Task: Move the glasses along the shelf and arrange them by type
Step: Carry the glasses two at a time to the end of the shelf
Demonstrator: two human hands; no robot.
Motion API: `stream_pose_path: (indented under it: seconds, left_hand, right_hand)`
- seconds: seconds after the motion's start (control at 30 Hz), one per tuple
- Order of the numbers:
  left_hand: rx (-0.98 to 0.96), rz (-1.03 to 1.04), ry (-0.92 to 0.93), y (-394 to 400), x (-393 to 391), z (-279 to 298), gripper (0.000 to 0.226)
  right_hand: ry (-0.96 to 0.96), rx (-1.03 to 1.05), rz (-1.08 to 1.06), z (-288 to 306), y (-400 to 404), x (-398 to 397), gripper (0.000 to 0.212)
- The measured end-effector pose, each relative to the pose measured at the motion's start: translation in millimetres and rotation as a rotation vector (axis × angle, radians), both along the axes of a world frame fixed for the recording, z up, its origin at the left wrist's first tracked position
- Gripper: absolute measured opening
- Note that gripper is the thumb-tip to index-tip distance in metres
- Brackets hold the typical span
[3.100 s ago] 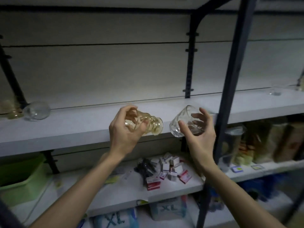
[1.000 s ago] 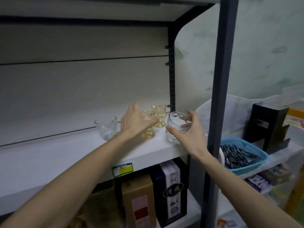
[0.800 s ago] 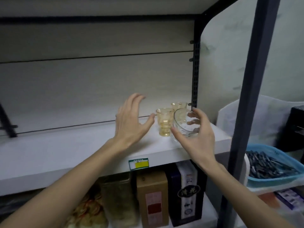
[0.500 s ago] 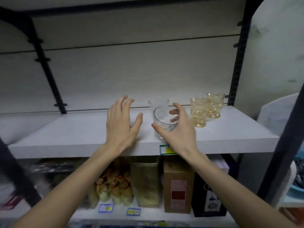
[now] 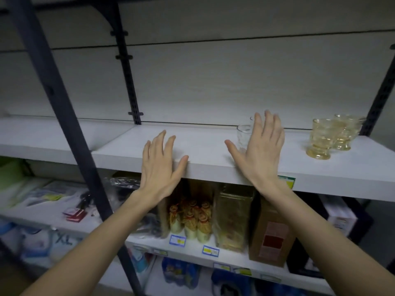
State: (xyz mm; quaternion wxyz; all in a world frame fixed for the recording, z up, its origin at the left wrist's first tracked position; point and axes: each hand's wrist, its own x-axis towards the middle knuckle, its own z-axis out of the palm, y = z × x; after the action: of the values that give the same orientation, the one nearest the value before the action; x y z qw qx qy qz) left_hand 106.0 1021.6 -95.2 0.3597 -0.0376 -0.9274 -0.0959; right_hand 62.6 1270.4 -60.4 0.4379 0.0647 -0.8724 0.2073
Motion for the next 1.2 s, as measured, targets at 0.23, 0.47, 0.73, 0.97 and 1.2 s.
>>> stream_pose_path:
  seconds: [0.23, 0.47, 0.73, 0.97, 1.2]
  left_hand:
    - [-0.101, -0.041, 0.092, -108.5, 64.3, -32.3, 0.059]
    - [-0.062, 0.194, 0.094, -286.4, 137.0, -49.4, 0.052]
    - [-0.001, 0.547, -0.131, -466.3, 193.4, -75.9, 0.067]
    - [-0.007, 0.649, -0.076, -590.4, 170.3, -50.0, 0.07]
    - [0.053, 0.68, -0.081, -731.8, 103.4, -3.6, 0.068]
  right_hand:
    - [0.035, 0.124, 0.43, -66.7, -151.4, 79.6, 0.063]
    - [-0.1, 0.237, 0.584, -97.9, -336.1, 117.9, 0.067]
    - [-0.18, 0.406, 0.737, -111.8, -516.3, 128.3, 0.073]
    - [-0.05, 0.422, 0.814, -72.5, -664.9, 96.6, 0.072]
    - [-0.13, 0.38, 0.852, -14.2, -818.8, 31.6, 0.078]
